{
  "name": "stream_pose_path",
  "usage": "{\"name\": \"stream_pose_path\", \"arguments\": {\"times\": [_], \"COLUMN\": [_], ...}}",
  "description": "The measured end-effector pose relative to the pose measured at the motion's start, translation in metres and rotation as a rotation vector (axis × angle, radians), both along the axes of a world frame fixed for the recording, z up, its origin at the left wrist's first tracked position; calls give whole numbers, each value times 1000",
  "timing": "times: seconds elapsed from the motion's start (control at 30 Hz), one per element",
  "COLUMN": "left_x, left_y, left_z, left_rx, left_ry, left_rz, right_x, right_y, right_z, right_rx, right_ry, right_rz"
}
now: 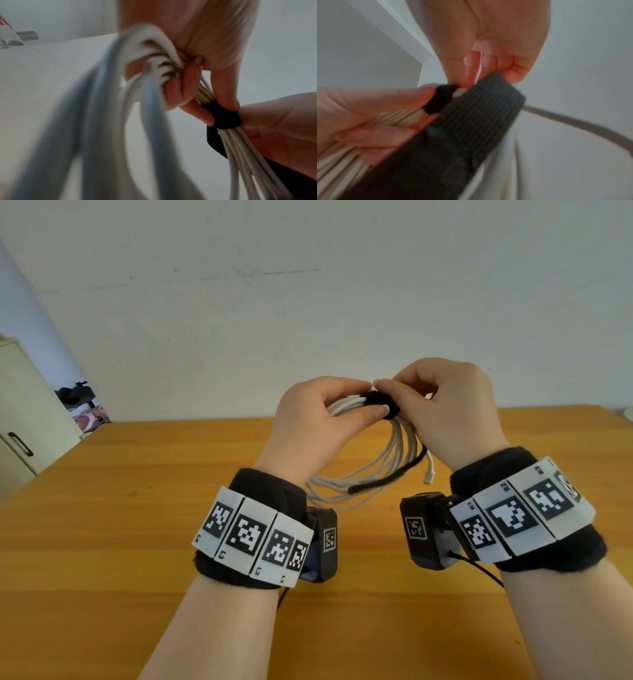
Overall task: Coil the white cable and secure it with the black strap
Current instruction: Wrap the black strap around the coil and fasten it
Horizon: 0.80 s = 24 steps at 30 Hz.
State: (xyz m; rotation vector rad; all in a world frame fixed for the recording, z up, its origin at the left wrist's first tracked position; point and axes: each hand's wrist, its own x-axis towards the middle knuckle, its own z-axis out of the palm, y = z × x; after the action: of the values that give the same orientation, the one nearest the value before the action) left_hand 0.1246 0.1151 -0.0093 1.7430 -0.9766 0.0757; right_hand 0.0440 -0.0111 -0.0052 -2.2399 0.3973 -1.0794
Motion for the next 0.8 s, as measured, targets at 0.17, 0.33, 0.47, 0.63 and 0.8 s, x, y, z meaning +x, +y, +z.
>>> {"name": "stream_pose_path", "arguments": {"times": [0.17,0.33,0.47,0.63,0.8], "left_x": [0,1,-1,-1,3], "left_y": [0,1,-2,-1,0], "left_z": [1,1,-2,0,1], "left_rx": [-2,10,-22,-79,-55], "left_ry": [-35,-40,-59,-51,-65], "left_rz": [11,-5,21,40,63], "right_x": [0,0,2,3,0], "right_y": [1,3,2,0,1], "right_z": [2,3,0,2,5], "right_rx": [-12,62,140,284,344], "right_ry": [77,139,119,-64,-60], "right_rz": [79,169,154,86,147]}}
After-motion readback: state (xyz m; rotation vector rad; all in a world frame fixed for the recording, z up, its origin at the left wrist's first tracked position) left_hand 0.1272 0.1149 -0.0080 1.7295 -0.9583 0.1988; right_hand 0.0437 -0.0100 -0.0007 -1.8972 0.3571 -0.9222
